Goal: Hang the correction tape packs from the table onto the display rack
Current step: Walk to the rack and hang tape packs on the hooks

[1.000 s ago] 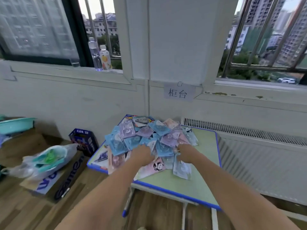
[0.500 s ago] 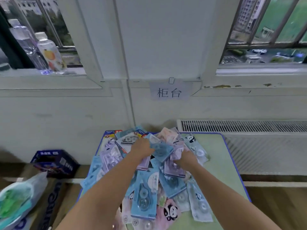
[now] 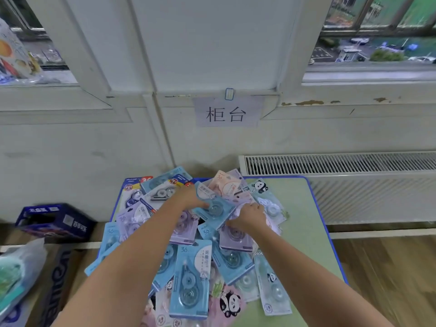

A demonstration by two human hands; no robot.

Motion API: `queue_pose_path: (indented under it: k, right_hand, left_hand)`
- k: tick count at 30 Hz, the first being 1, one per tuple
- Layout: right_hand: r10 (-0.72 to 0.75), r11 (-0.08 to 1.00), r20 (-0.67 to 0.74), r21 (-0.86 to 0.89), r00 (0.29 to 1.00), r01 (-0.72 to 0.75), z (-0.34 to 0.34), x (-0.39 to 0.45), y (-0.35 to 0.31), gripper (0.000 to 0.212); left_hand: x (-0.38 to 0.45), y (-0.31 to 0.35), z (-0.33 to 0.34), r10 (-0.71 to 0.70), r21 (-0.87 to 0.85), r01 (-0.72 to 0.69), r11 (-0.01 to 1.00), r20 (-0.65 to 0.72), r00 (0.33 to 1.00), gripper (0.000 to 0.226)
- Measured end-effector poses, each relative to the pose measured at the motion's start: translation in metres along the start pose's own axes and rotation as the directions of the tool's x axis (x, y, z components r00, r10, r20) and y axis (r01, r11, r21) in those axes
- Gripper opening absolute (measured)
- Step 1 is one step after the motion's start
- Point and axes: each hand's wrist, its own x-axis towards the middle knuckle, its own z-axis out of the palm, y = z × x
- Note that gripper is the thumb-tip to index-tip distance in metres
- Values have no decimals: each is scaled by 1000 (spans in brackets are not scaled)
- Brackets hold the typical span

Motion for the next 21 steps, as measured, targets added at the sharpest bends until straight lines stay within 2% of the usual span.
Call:
queue_pose_path:
  k: [3, 8, 12, 17, 21]
  right_hand:
    - [-23, 999, 15, -27, 1000, 23, 3, 1, 3, 87]
    - [-40, 999, 24, 13, 999, 39, 4, -8, 8, 87]
    - [-64, 997, 28, 35, 998, 63, 9, -20, 15, 81]
    - [-98, 994, -8, 50, 995, 98, 16, -38, 19, 63]
    - [-89, 988, -40, 124, 995, 93, 27, -48, 23, 68]
  left_hand:
    - [-2, 3, 0, -14, 14, 15, 1000, -15, 1000, 51]
    - [-14, 16, -3, -70, 87, 75, 993, -52, 996, 79]
    - [-25, 21, -4, -116, -156, 102, 983, -86, 990, 94]
    - [-45, 17, -5, -55, -392, 19, 920, -81, 995, 78]
    - [-65, 7, 1, -37, -524, 2, 852, -57, 998, 77]
